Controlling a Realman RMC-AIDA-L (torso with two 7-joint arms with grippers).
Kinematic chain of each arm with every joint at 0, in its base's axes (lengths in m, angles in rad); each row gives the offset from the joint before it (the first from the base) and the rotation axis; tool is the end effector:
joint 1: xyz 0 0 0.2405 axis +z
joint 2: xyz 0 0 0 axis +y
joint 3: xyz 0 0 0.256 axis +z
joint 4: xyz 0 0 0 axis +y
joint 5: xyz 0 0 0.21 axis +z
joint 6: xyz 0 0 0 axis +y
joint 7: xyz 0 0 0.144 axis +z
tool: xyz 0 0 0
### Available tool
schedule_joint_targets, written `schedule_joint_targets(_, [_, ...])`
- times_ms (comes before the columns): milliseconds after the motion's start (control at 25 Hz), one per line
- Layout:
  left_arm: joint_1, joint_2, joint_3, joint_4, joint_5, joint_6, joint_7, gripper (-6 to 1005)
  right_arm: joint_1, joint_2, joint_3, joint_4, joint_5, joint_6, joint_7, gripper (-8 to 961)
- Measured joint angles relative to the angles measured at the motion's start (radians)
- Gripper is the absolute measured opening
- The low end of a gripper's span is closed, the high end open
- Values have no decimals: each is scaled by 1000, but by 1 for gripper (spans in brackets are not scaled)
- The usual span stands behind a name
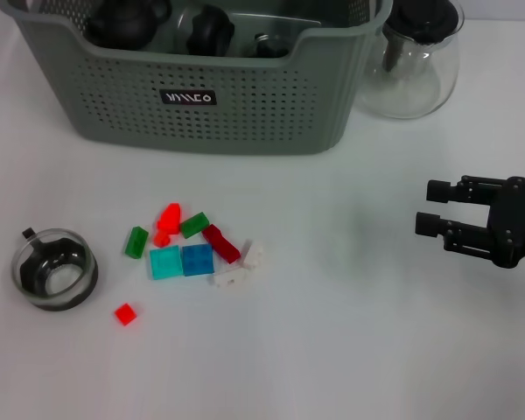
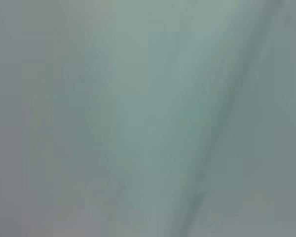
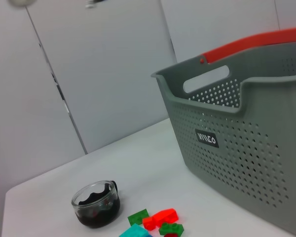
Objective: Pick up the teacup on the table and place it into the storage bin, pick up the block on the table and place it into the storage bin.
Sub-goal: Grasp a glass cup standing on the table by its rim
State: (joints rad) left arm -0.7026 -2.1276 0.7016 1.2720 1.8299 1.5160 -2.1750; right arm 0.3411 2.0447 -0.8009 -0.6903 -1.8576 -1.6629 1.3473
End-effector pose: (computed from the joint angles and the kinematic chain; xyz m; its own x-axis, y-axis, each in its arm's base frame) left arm -0.1039 0.3940 0.1045 0.6105 0.3225 0.7234 0.5638 -0.8184 -0.1109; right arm 0.2946 0.2778 0.0130 0.7494 -0.3691 -0.5498 -0.4924 -0.8657 -0.0901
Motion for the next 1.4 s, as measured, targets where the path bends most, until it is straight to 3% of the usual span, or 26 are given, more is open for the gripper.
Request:
schedule_joint_targets(120, [61, 31, -129, -41, -94, 265, 105, 450, 1, 0, 1, 1, 0, 0, 0, 584])
schedule_joint_targets(240, [148, 47, -193, -39, -38, 414, 207, 448, 1, 0, 3, 1, 0, -2, 0, 584])
schedule_joint_targets(320, [210, 41, -200, 6, 56, 420, 281, 447, 3, -1, 6, 1, 0, -4, 3, 584])
schedule_joint_targets(440, [298, 14, -210, 97, 226, 416, 412, 447, 4, -4, 8, 1, 0, -4, 7, 584])
schedule_joint_targets(640, [379, -26, -234, 199, 422, 400, 531, 446, 3, -6, 9, 1, 0, -7, 11, 584])
schedule_joint_targets(920, [392, -43, -231, 235, 647, 356, 499, 446, 5, -5, 9, 1, 0, -4, 13, 584])
schedule_joint_targets(1120, [369, -43, -222, 211, 787, 260, 266, 445, 6, -3, 9, 2, 0, -1, 13, 584])
schedule_joint_targets(1400, [343, -41, -199, 146, 812, 239, 73, 445, 6, -4, 9, 2, 0, 0, 13, 584])
